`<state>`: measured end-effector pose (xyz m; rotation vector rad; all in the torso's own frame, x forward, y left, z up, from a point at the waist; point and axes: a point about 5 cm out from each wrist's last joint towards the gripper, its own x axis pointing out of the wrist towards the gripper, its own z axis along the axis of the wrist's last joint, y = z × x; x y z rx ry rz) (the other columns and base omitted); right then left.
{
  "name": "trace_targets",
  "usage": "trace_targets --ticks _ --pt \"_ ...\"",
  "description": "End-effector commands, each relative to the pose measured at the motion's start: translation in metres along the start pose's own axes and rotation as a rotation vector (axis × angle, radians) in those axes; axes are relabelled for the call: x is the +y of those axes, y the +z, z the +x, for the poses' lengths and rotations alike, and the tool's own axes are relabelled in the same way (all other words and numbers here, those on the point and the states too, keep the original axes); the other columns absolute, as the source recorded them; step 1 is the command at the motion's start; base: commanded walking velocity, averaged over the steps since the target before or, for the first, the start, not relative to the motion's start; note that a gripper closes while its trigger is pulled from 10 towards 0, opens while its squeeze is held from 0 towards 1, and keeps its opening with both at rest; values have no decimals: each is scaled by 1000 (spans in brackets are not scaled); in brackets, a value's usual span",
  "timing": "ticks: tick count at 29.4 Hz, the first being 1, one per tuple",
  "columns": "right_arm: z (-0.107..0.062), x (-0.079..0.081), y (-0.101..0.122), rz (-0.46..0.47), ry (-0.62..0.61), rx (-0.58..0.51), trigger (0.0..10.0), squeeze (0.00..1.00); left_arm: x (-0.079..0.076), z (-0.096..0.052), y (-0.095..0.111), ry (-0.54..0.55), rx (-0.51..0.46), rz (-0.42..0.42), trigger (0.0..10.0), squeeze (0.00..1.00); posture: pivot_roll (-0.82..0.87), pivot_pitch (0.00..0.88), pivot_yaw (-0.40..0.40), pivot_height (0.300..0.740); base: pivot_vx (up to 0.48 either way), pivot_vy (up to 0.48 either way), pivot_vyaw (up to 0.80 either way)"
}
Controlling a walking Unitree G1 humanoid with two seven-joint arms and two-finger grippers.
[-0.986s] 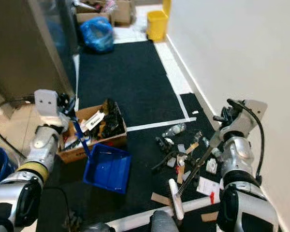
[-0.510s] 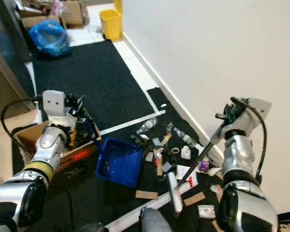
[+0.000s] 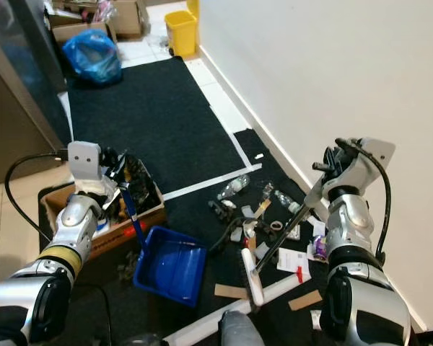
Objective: Sweep floor
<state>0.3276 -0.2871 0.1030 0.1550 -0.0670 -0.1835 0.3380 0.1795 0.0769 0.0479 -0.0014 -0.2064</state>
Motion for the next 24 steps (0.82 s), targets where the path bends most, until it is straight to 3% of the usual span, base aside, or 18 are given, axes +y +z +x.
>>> trace_targets --ticks 1,13,24 --pt "5 0 12 -5 5 -44 10000 0 -2 1 2 -3 -14 -8 10000 0 84 5 -4 740 0 0 -800" --pt "9 12 9 14 40 -27 10000 0 -9 2 1 -12 -20 -44 10000 0 88 9 -8 740 0 0 -800" --pt "8 14 7 18 48 -27 10000 0 -12 1 -2 -18 -7 -56 10000 0 82 16 -3 740 0 0 -800"
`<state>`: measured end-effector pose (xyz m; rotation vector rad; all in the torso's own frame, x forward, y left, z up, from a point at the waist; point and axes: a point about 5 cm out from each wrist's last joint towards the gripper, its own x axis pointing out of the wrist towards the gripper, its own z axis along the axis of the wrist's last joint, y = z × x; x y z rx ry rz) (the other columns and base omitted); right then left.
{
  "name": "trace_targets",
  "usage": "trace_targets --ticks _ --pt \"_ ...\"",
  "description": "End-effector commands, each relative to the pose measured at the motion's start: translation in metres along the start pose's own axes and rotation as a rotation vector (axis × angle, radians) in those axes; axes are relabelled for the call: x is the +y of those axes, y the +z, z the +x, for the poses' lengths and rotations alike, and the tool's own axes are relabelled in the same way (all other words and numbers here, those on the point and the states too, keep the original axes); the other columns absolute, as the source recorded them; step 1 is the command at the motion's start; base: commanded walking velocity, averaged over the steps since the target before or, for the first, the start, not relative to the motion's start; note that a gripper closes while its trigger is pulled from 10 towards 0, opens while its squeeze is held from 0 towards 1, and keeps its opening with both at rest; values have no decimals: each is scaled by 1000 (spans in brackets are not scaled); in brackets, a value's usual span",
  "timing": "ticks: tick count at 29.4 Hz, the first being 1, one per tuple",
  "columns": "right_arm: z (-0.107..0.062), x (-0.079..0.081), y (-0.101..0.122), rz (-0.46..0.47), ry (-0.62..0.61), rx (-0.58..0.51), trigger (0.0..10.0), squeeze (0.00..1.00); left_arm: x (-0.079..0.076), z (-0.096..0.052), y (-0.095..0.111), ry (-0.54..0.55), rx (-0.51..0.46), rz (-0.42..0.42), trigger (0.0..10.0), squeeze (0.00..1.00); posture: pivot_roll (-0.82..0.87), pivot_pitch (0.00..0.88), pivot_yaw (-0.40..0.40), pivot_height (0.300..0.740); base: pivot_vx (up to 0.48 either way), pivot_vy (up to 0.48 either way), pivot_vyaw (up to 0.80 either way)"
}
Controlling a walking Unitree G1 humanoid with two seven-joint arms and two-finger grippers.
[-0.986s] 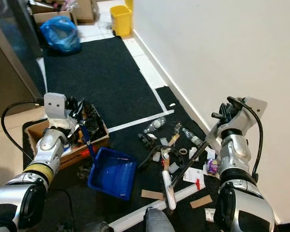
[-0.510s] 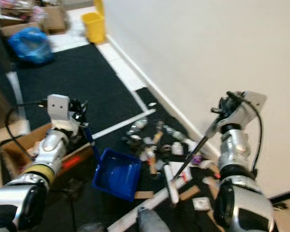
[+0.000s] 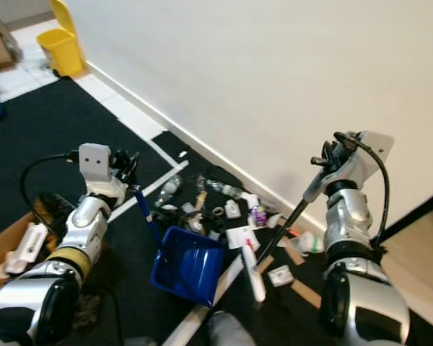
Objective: Sweep floor
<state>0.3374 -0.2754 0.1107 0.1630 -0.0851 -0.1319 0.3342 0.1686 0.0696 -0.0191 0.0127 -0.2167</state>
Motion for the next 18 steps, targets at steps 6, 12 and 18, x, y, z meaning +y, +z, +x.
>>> trace_targets --ticks 6,12,18 --pt "0 3 4 13 11 -44 10000 0 -2 3 4 -14 -13 -1 10000 0 78 17 -4 740 0 0 -133" --pt "0 4 5 10 25 -53 10000 0 -2 3 3 -6 -11 -16 10000 0 75 19 -7 740 0 -230 0" --pt "2 6 8 3 42 -64 10000 0 -2 2 3 4 -11 -28 10000 0 74 20 -11 740 0 -347 0"
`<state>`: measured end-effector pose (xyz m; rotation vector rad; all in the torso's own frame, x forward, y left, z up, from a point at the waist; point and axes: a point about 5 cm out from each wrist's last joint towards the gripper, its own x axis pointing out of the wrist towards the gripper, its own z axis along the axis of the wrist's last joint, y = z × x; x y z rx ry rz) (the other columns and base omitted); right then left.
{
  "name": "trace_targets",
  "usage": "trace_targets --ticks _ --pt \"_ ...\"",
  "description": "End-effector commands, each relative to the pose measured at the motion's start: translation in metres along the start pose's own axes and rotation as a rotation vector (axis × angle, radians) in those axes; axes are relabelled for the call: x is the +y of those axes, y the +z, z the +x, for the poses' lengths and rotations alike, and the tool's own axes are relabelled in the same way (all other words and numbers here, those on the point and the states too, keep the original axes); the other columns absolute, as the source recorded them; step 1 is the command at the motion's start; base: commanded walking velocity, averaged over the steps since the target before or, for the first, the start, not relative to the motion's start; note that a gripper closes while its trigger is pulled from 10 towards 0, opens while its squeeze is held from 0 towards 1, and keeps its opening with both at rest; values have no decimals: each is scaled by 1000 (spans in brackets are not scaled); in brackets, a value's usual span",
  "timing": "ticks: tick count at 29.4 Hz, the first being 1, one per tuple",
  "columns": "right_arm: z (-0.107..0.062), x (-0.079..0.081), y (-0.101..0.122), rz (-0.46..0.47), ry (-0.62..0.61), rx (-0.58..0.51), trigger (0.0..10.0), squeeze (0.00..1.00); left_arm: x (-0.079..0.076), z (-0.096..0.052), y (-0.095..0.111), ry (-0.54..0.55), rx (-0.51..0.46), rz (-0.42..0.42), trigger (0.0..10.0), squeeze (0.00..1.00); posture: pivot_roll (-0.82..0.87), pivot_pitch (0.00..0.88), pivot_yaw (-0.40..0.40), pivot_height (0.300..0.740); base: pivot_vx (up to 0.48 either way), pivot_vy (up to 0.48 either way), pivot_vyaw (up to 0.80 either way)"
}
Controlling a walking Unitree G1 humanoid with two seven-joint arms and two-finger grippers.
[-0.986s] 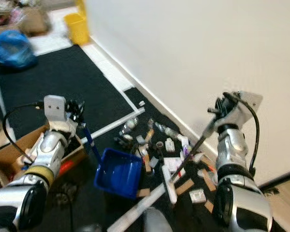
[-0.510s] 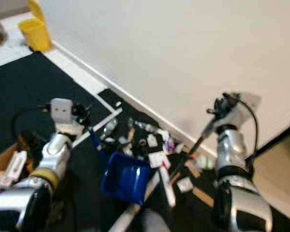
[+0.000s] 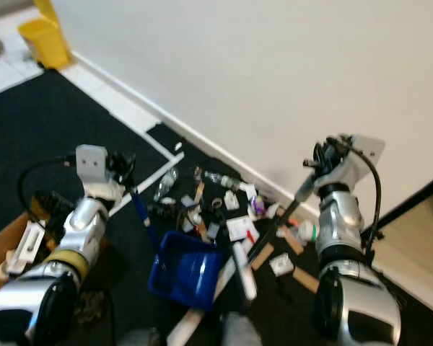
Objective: Sweep floor
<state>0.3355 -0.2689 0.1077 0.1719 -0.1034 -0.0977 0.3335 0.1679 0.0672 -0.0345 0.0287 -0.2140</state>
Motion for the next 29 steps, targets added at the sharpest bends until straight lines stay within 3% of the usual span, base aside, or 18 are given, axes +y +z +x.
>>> trace_targets --ticks 1,29 --pt "5 1 12 -11 10 -52 10000 0 -2 3 5 1 -24 -12 10000 0 74 20 -11 740 0 -352 0" --pt "10 9 19 -63 61 -73 10000 0 -2 3 4 -9 -20 -17 10000 0 76 21 -10 740 0 -394 0"
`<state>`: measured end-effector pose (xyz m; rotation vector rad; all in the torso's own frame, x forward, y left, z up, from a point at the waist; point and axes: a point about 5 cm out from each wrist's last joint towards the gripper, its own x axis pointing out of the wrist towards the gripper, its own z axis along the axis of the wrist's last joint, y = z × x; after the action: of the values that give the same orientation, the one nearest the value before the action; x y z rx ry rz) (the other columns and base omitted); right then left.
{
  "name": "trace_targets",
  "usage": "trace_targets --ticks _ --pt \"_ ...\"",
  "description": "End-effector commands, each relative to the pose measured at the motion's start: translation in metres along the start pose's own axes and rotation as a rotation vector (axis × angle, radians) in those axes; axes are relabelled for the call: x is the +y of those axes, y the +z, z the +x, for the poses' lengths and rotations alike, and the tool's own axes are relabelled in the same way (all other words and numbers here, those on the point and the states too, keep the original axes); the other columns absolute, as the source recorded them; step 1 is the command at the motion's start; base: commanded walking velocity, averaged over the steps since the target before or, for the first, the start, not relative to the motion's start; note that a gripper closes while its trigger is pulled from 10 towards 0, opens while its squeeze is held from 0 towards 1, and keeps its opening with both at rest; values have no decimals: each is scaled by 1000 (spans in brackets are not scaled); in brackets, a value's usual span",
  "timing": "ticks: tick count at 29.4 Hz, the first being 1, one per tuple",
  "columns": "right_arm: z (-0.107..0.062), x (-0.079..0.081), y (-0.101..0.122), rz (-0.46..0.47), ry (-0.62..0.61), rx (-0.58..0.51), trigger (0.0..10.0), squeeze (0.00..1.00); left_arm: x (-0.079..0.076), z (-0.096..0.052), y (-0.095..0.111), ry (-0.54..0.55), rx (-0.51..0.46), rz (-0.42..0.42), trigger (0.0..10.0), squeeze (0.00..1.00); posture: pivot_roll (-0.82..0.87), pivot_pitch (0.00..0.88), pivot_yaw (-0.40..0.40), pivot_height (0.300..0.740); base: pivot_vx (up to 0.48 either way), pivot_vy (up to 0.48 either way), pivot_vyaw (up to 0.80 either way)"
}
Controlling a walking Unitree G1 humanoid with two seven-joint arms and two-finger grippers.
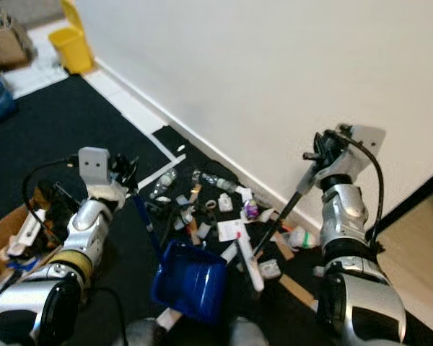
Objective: Sweep floor
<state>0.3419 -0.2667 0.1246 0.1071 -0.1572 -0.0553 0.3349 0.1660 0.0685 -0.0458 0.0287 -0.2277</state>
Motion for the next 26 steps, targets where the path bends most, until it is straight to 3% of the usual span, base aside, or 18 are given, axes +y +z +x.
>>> trace_targets --ticks 1,19,26 --pt "2 3 4 -3 12 -20 10000 0 0 1 3 5 -19 -5 10000 0 76 21 -10 740 0 -412 0" --pt "4 8 3 -13 38 -7 10000 0 -1 2 3 2 -18 -6 10000 0 74 18 -14 740 0 -406 0" --pt "6 12 5 -11 60 -21 10000 0 -1 2 4 14 -20 -7 10000 0 74 15 -16 740 0 -36 0"
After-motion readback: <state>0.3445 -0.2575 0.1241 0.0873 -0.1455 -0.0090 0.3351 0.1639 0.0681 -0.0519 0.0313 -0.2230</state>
